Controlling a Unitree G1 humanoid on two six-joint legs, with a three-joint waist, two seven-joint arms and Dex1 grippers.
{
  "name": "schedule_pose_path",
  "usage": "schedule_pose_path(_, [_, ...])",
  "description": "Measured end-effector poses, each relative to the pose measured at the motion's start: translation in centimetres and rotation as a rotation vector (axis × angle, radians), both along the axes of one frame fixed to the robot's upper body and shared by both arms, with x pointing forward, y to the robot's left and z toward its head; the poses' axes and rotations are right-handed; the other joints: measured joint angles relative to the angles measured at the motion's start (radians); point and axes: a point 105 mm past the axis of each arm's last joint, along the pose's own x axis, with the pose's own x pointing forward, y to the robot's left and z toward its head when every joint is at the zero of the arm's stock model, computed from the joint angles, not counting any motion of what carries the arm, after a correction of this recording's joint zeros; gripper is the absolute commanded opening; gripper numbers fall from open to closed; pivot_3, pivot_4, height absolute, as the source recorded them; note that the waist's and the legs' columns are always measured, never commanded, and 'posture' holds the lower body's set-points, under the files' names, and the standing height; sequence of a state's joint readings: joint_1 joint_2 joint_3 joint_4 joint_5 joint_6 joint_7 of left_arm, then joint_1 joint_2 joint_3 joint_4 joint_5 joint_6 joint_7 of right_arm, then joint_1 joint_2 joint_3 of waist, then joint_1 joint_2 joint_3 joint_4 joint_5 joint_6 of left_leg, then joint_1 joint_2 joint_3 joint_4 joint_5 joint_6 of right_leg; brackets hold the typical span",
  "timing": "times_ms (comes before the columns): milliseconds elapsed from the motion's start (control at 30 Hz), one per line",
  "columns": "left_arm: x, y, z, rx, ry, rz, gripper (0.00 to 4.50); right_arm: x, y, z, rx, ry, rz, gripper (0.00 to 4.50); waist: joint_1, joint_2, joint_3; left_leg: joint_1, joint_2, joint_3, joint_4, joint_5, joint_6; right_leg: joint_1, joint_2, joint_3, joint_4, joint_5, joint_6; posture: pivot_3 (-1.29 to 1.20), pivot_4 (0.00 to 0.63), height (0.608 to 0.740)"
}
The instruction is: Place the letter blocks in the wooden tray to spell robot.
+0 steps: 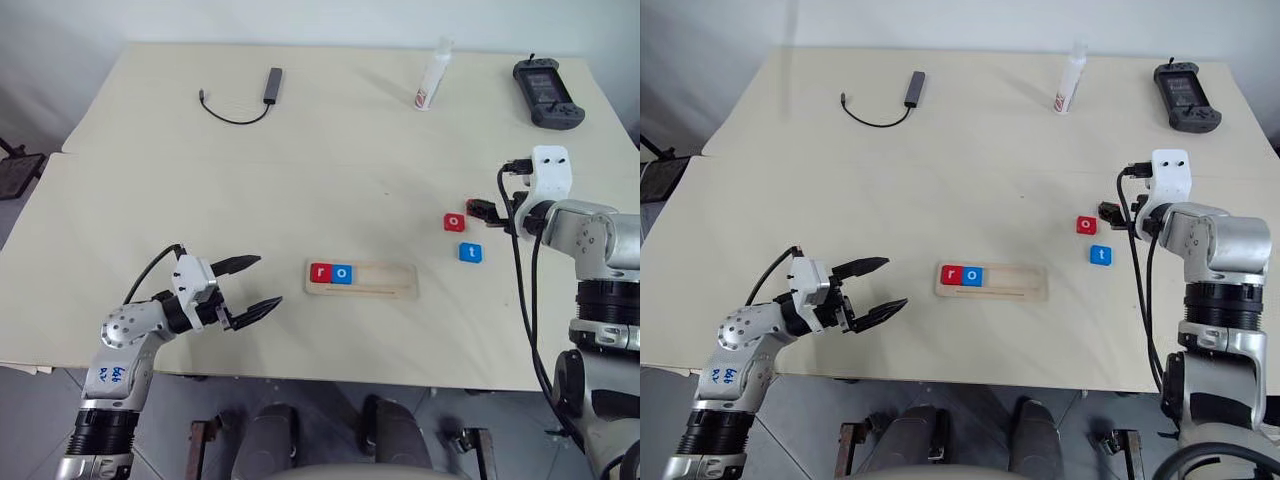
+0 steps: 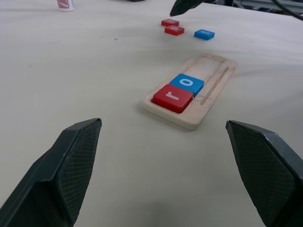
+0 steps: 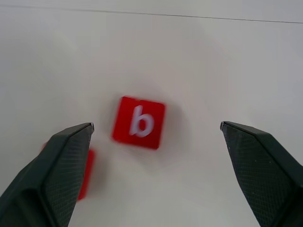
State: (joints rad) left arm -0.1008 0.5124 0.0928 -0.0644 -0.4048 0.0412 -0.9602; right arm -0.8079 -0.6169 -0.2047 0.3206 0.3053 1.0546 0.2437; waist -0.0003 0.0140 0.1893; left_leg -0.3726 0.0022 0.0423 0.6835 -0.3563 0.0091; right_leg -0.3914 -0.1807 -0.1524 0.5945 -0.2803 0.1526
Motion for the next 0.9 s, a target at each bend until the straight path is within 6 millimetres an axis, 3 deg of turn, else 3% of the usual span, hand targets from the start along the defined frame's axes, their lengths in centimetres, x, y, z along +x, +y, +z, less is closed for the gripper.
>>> schedule_pose_path(133, [0.0,-0.2,0.2,-0.001,-0.009,-0.016,4.46,1.0,0.7,-1.5,0.01,0.035,-0.008,4.5,-0.008,0.0,0.0,0.0,0.0,0.0,0.0,0.0,0.0,0.0,0.0,0.0,0.0,0.0,0.0,0.0,0.15,0.74])
schedule_pose_path(200, [-0.1,-0.3,0.3,0.001,-0.009,-0.026,4.5,1.3,0.7,-1.4,0.004,0.04,-0.011,4.1,-0.01,0.0,0.0,0.0,0.0,0.0,0.0,0.0,0.0,0.0,0.0,0.0,0.0,0.0,0.0,0.0,0.15,0.74])
schedule_pose_path(467, [-0.3,-0.2,0.2,0.017,-0.007,-0.044,4.5,1.7,1.6,-1.4,0.001,0.032,0.01,1.5,-0.014,0.0,0.0,0.0,0.0,0.0,0.0,0.0,0.0,0.0,0.0,0.001,0.001,0.0,0.0,0.0,0.15,0.74])
schedule_pose_path(700, [0.0,-1.2,0.7,0.008,-0.026,-0.082,4.5,1.0,1.8,0.3,-0.021,-0.012,0.04,1.5,-0.008,0.0,0.0,0.0,0.0,0.0,0.0,0.0,0.0,0.0,0.0,0.001,0.001,0.0,0.0,0.0,0.15,0.74])
schedule_pose_path(800, [0.1,-1.7,1.1,0.007,-0.044,-0.11,4.5,-0.6,1.9,1.4,-0.016,-0.029,0.049,1.5,-0.003,0.0,0.0,0.0,0.0,0.0,0.0,0.0,0.0,-0.001,0.0,0.001,0.001,0.0,0.0,0.0,0.15,0.74])
schedule_pose_path(900, [0.6,-1.9,1.2,0.005,-0.044,-0.133,4.5,-3.4,2.7,2.1,-0.002,-0.03,0.073,1.5,0.001,0.001,0.0,0.0,0.0,-0.001,0.0,0.0,0.0,-0.001,0.0,0.0,0.001,0.0,0.0,0.0,0.15,0.74])
